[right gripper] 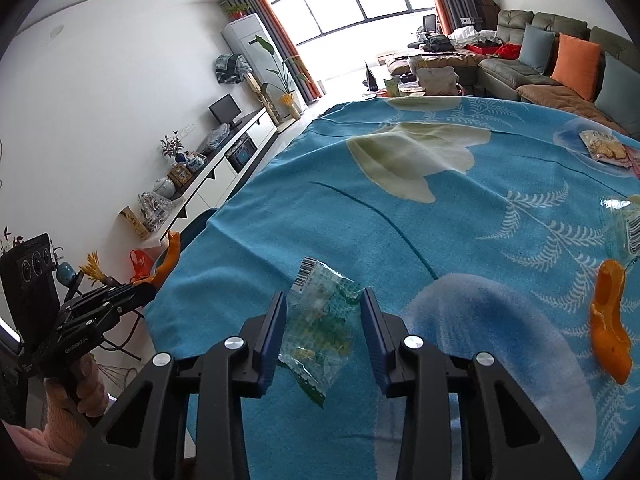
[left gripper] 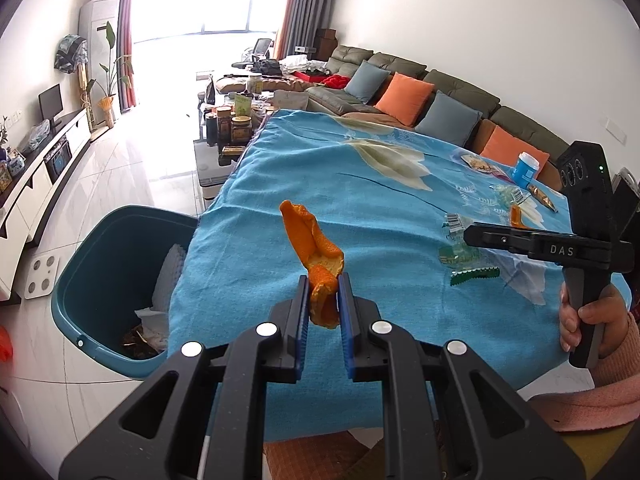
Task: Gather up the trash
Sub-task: 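Carry the orange peel and clear plastic bag in both grippers over the teal bin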
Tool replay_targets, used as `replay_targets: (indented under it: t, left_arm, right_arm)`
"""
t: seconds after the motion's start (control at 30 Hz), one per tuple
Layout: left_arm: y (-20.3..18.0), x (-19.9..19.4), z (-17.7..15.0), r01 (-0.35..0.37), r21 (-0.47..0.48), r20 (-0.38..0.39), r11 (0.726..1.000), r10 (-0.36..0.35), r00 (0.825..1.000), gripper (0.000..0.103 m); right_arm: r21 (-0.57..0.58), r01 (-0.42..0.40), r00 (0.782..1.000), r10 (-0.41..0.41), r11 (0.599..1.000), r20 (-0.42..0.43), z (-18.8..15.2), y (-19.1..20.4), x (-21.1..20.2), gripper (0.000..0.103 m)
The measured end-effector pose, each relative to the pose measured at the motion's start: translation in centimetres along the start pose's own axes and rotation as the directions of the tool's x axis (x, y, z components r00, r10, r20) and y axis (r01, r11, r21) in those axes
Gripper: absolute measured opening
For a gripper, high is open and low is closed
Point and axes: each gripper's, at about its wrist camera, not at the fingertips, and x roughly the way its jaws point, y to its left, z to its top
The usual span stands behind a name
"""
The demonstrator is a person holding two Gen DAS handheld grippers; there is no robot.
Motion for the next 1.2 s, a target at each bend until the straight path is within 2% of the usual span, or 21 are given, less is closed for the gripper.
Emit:
replay_targets:
  t: [0.4,0.83,1.2]
  left_arm:
    - [2.6,-1.6,0.4,-0.082,-0.033,0.037,0.996,0.084,0.996,0.014]
    - [6.8,-2.8,0.2,-0.183,-0.087,0.043,0.979,0.187,0.981,0.014]
    - [9.2,-3.2,-0.2,-0.232,-0.125,0.031,0.965,0.237,0.971,0.014]
  right_arm:
    - [-0.089,-0.082,0.996,0.084,0.993,0.026,2.1,4.2,0.2,0.031]
    - [-0.222,-0.185,0.982,0.187,0.957,-0.012,4.9,11.1,4.1,0.031]
    - [-0.268,-0.240,0.971,0.236,0.933,-0.050,6.2,15.1,7.1,0.031]
